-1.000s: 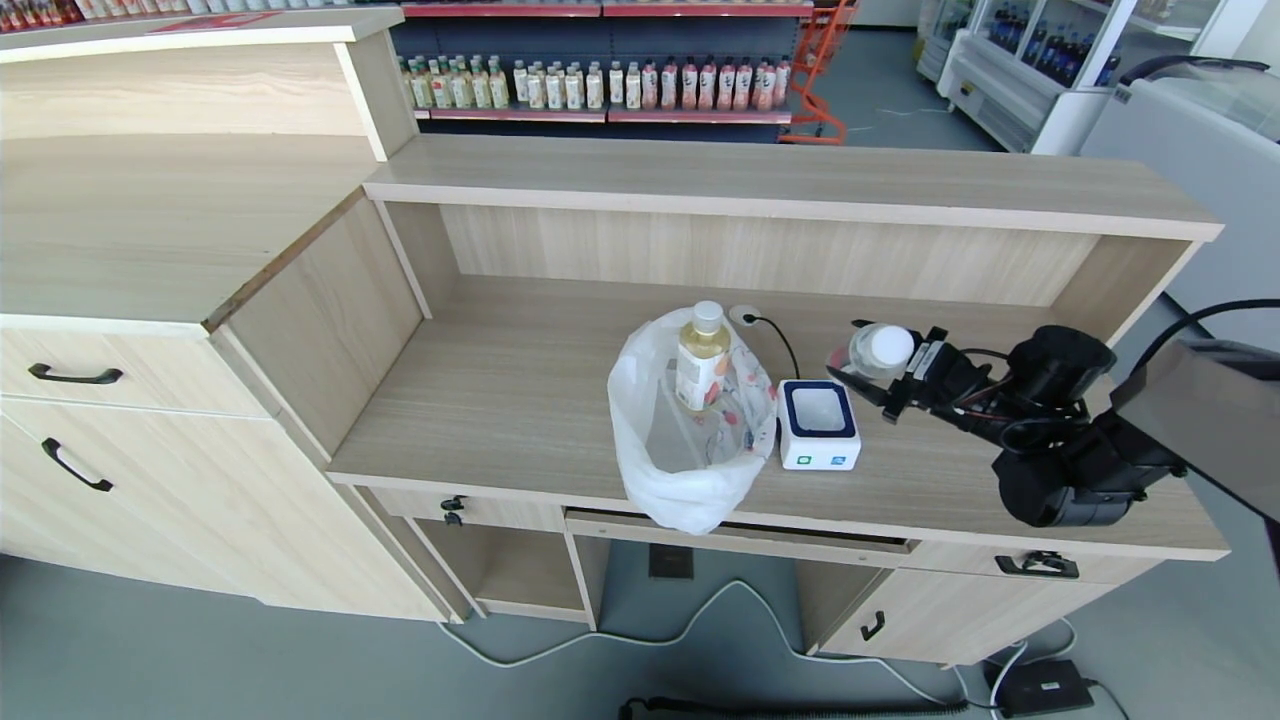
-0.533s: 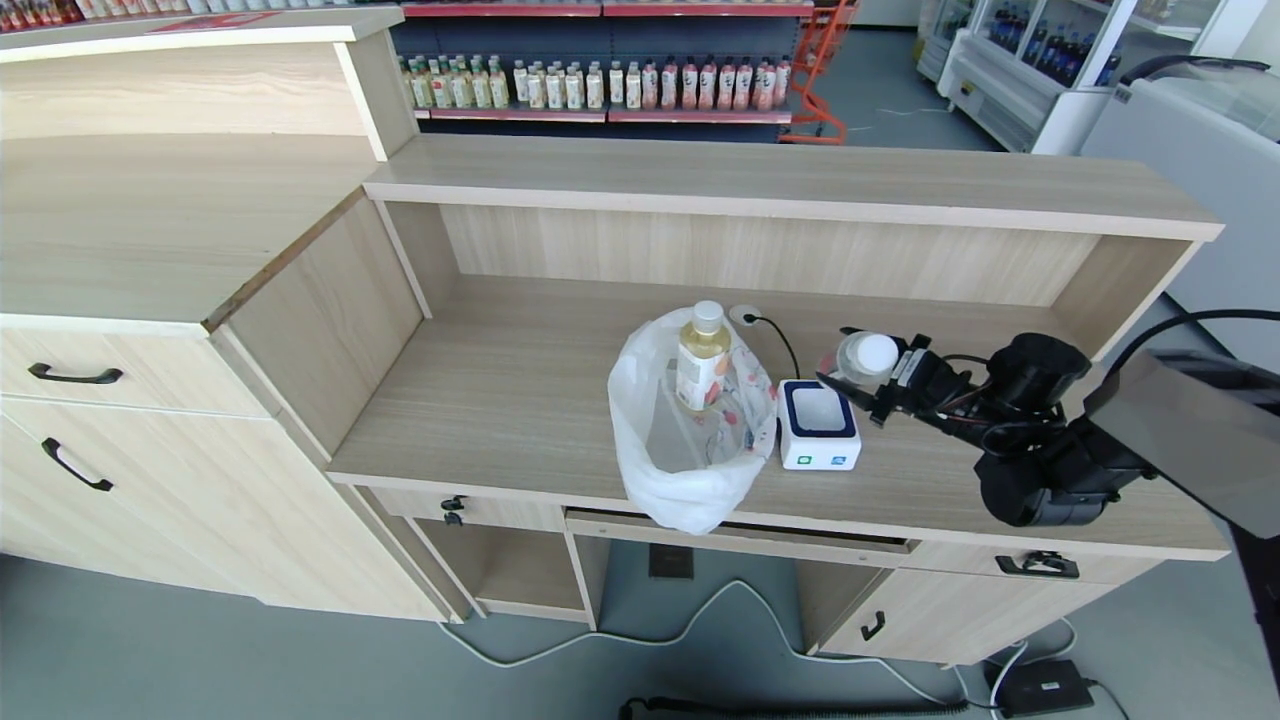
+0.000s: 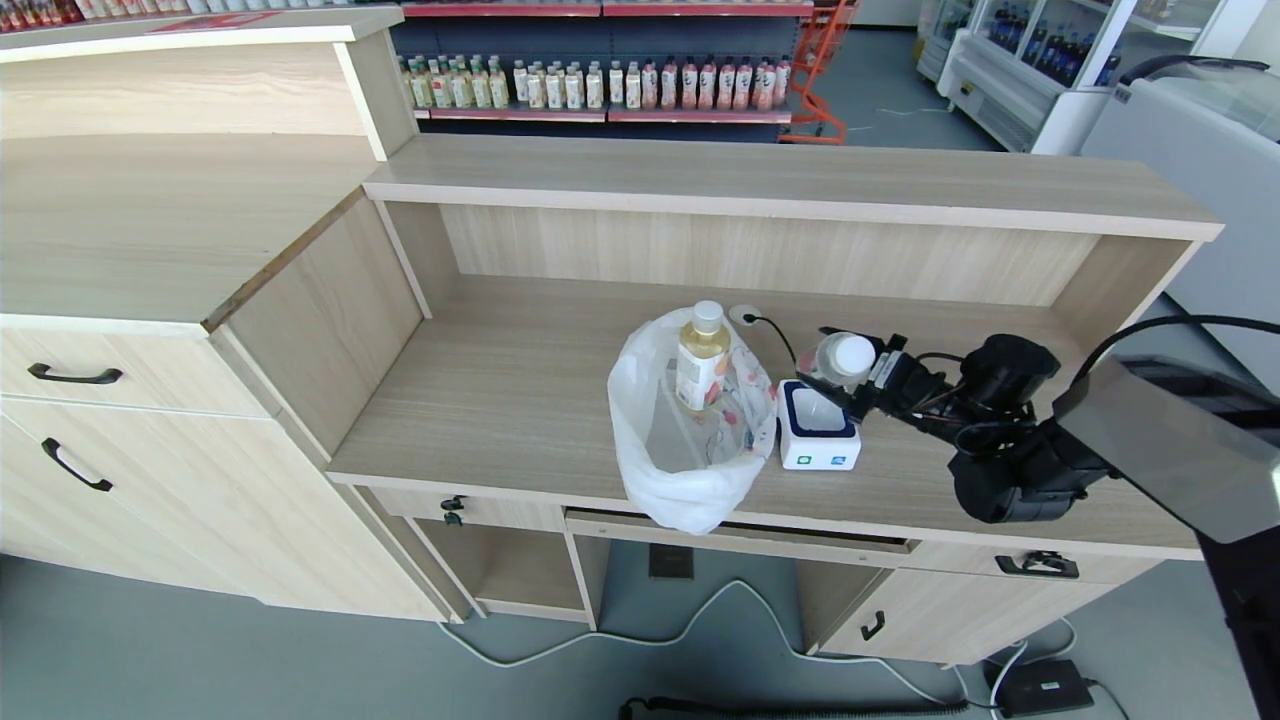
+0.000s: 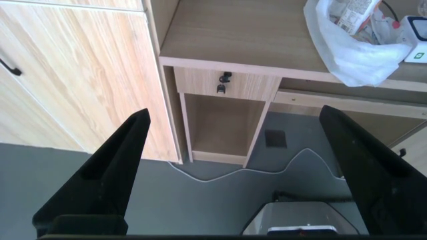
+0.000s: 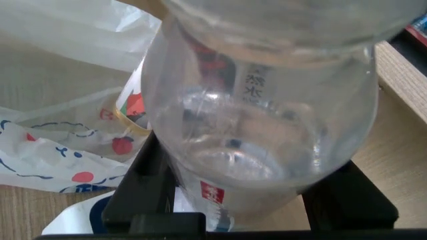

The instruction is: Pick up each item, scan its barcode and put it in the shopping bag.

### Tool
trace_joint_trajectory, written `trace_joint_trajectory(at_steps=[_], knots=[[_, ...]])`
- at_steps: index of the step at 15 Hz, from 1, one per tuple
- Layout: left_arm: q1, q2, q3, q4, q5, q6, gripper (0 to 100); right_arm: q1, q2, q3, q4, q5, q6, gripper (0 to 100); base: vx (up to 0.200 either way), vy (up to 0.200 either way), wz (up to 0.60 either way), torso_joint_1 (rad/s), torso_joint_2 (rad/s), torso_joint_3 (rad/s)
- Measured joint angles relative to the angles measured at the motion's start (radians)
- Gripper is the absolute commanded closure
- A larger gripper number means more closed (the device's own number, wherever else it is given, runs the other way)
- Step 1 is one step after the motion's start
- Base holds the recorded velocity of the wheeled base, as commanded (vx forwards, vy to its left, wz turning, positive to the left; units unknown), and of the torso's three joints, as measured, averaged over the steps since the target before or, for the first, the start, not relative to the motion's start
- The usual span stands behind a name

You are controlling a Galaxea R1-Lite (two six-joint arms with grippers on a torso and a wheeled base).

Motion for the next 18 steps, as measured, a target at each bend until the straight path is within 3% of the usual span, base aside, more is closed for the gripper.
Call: trace_joint_trajectory(at_steps=[14, 16, 18], knots=[[0.0, 0.0, 0.0, 0.0, 0.0, 0.0, 0, 0.013, 0.038, -0.036, 0.002, -0.013, 0.037, 100, 0.0, 0.0, 0.0, 0.0, 0.0, 0.0], [0.0, 0.0, 0.0, 0.0, 0.0, 0.0, 0, 0.02, 0.005, -0.027, 0.003, -0.092, 0.137, 100, 0.0, 0.0, 0.0, 0.0, 0.0, 0.0], [0.0, 0.0, 0.0, 0.0, 0.0, 0.0, 0, 0.025, -0.094, -0.005, 0.023, -0.265, 0.297, 100, 0.0, 0.0, 0.0, 0.0, 0.0, 0.0]])
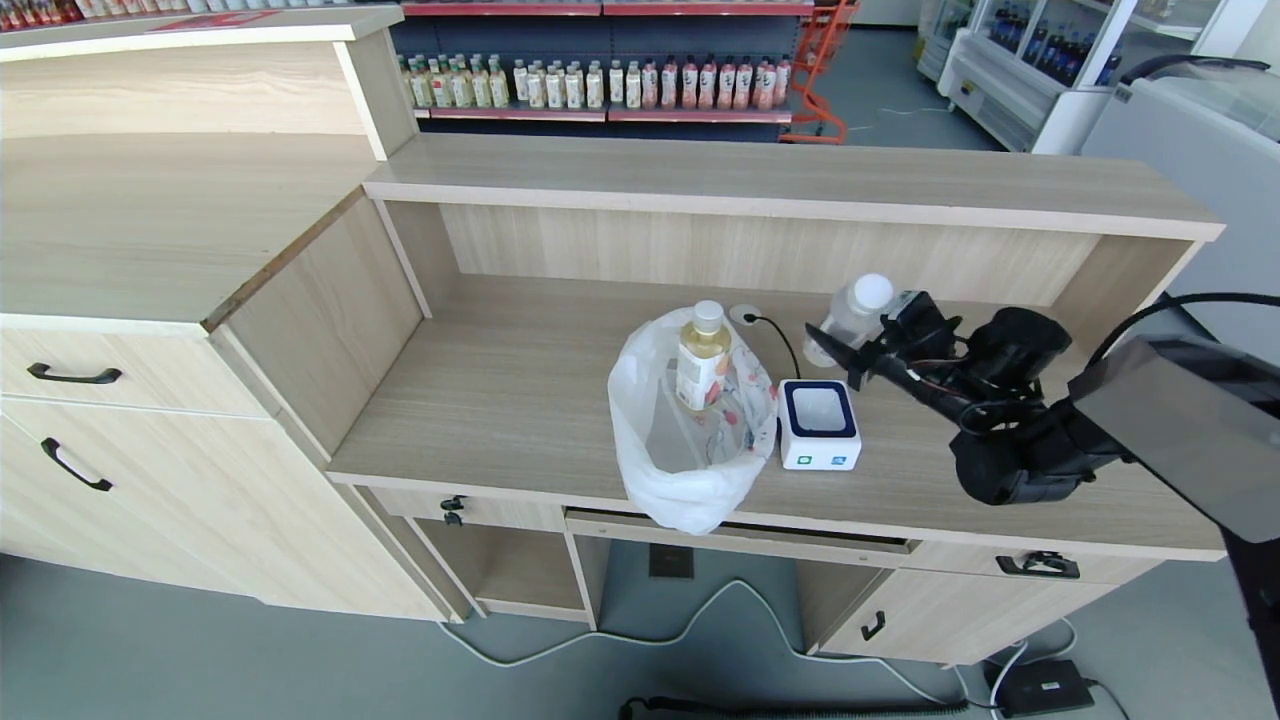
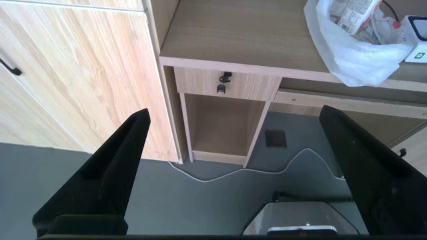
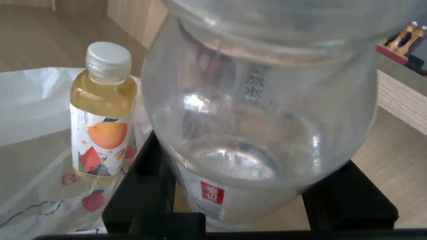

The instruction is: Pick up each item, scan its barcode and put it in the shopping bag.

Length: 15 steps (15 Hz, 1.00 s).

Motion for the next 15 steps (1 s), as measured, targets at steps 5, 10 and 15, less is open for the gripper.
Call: trace_joint_trajectory(at_steps=[5, 10, 15], knots=[[0.0, 0.0, 0.0, 0.0, 0.0, 0.0, 0, -0.064, -0.436, 0.175, 0.427, -0.311, 0.207, 100, 0.0, 0.0, 0.0, 0.0, 0.0, 0.0], [0.0, 0.0, 0.0, 0.0, 0.0, 0.0, 0, -0.306, -0.792, 0.591, 0.54, -0.39, 0.029, 100, 0.0, 0.0, 0.0, 0.0, 0.0, 0.0], [0.0, 0.0, 0.0, 0.0, 0.0, 0.0, 0, -0.344, -0.865, 0.687, 0.432, -0.382, 0.002, 100, 0.0, 0.0, 0.24, 0.0, 0.0, 0.0]])
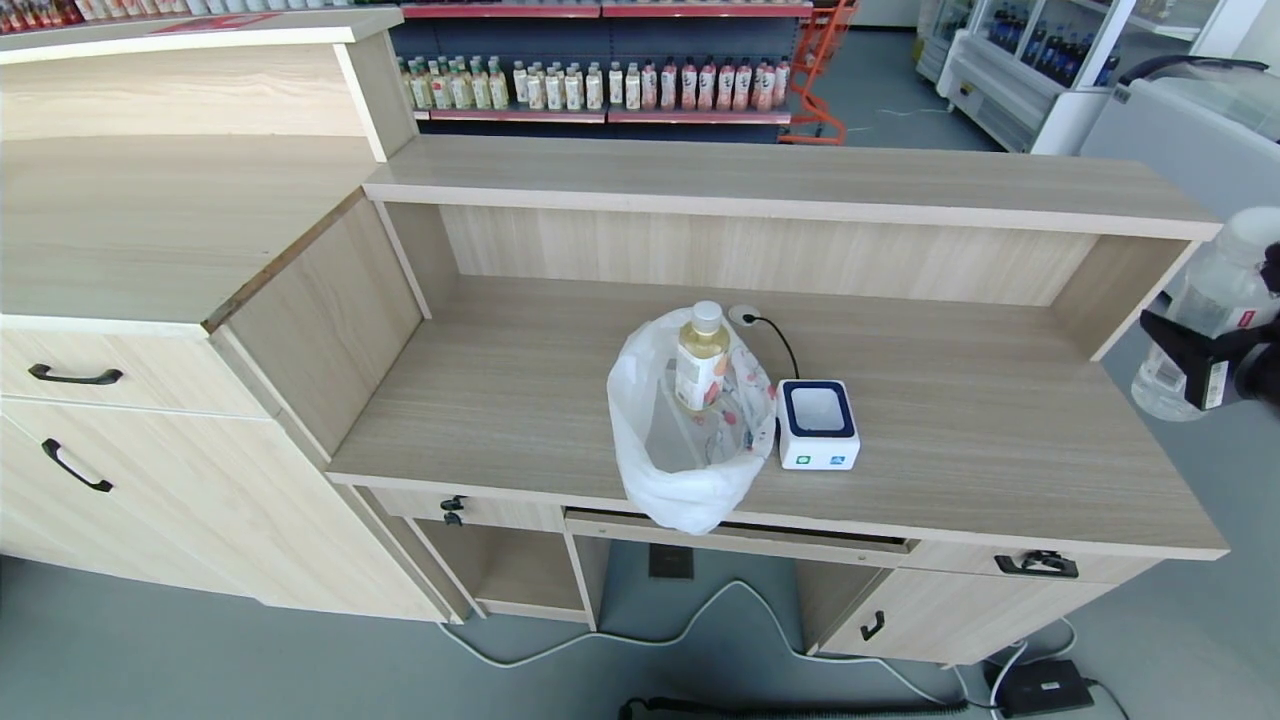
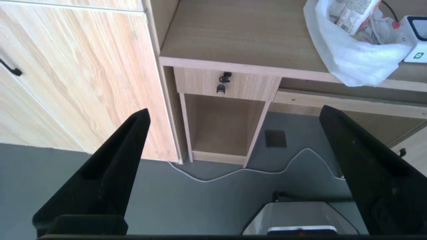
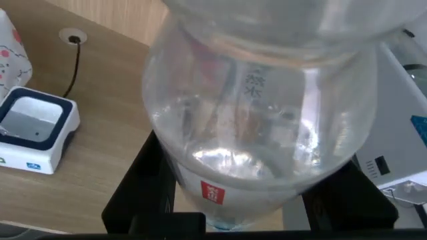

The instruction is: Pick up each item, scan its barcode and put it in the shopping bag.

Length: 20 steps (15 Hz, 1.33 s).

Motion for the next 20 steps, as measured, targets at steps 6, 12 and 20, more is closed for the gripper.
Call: trace_joint_trajectory(at_steps=[6, 12, 20], knots=[[0.0, 0.0, 0.0, 0.0, 0.0, 0.0, 0, 0.215, 0.149, -0.016, -0.205, 0.032, 0.033, 100, 0.0, 0.0, 0.3, 0.0, 0.0, 0.004], [0.0, 0.0, 0.0, 0.0, 0.0, 0.0, 0, 0.475, 0.431, -0.101, -0.319, 0.04, 0.222, 100, 0.0, 0.0, 0.0, 0.0, 0.0, 0.0], [-0.001, 0.0, 0.0, 0.0, 0.0, 0.0, 0, 0.511, 0.743, -0.301, -0.395, 0.13, 0.251, 100, 0.0, 0.0, 0.0, 0.0, 0.0, 0.0]])
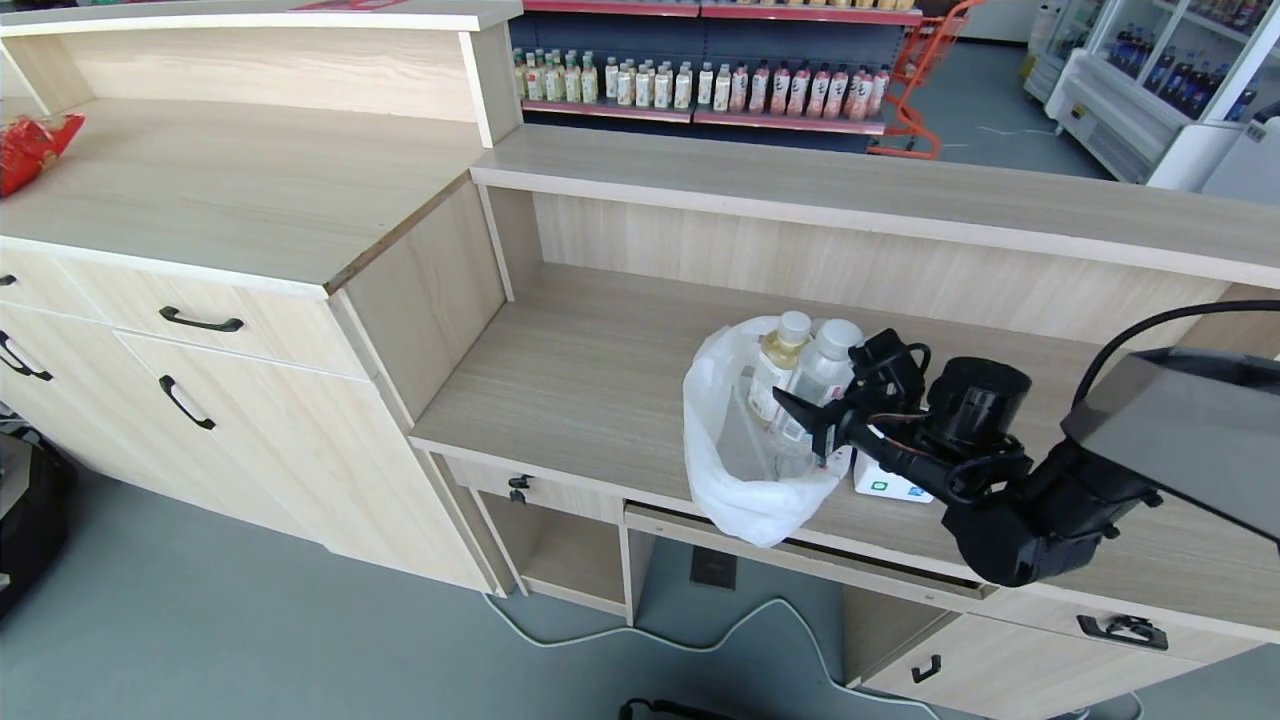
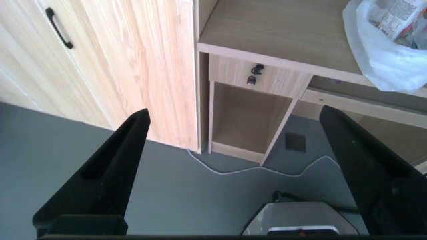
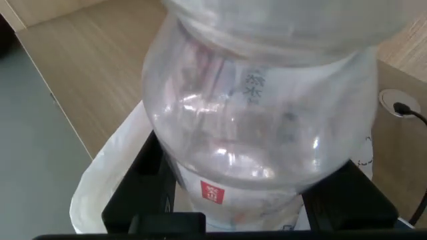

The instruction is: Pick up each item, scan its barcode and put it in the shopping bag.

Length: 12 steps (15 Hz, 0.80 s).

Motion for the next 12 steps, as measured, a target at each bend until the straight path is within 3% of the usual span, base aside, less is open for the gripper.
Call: trace_joint_trajectory(at_steps=[8, 9, 12], knots=[[0.0, 0.0, 0.0, 0.0, 0.0, 0.0, 0, 0.0, 0.136, -0.026, -0.047, 0.001, -0.001, 100, 0.0, 0.0, 0.0, 0.0, 0.0, 0.0], [0.0, 0.0, 0.0, 0.0, 0.0, 0.0, 0, -0.001, 0.149, -0.03, -0.056, 0.004, -0.001, 0, 0.0, 0.0, 0.0, 0.0, 0.0, 0.0], [0.0, 0.0, 0.0, 0.0, 0.0, 0.0, 0, -0.013, 0.171, -0.033, -0.063, 0.029, -0.003, 0, 0.0, 0.0, 0.0, 0.0, 0.0, 0.0]])
